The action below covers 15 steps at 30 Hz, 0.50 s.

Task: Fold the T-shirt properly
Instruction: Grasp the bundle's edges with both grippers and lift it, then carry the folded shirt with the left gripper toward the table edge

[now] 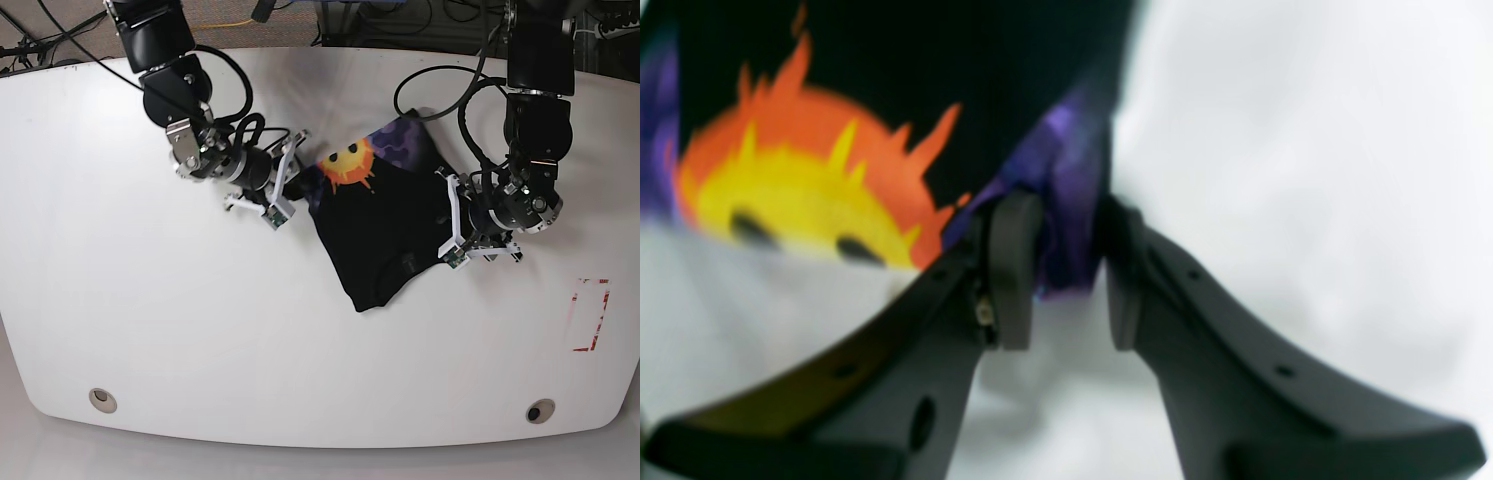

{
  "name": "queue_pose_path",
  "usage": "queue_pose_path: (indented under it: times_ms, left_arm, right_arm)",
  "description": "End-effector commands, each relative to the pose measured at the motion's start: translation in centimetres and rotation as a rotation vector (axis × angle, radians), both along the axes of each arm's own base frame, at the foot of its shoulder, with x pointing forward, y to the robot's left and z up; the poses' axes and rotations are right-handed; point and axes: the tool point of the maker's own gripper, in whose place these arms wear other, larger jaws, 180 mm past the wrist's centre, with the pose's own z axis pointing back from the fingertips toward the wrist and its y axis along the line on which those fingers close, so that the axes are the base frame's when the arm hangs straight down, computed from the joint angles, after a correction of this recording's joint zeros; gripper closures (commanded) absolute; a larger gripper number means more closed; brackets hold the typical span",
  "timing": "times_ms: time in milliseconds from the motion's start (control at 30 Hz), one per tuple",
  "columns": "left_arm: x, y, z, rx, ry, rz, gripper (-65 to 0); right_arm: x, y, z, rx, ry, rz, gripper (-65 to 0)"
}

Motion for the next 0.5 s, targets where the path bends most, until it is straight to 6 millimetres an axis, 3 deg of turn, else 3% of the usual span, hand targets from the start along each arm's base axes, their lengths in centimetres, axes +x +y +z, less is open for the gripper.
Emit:
queue_pose_path:
  times_ms: [0, 167, 300, 367, 467]
  left_arm:
    - [1.3, 0.3, 2.2, -0.004, -0.069, -0.002, -28.6]
    - [2.0, -0.3, 5.3, -0.002, -0.169, -0.019, -28.6]
    - [1.6, -1.3, 6.2, -0.011, -0.199, -0.039, -28.6]
    - [1.3, -2.3, 6.3, -0.043, -0.205, -0.036, -28.6]
    - [0.9, -2.0, 6.5, -0.060, -0.219, 0.015, -28.6]
  right_arm:
    - [-1.0, 1.5, 0.8, 0.001, 0.015, 0.009, -16.5]
    - [-3.2, 6.2, 1.6, 0.028, 0.055, 0.091, -16.5]
    - [-4.9, 9.9, 2.3, 0.069, 0.060, 0.170, -16.5]
    - [-4.4, 10.5, 2.9, 0.082, 0.049, 0.169, -16.5]
    - [-4.3, 10.6, 3.6, 0.099, 0.035, 0.172, -16.5]
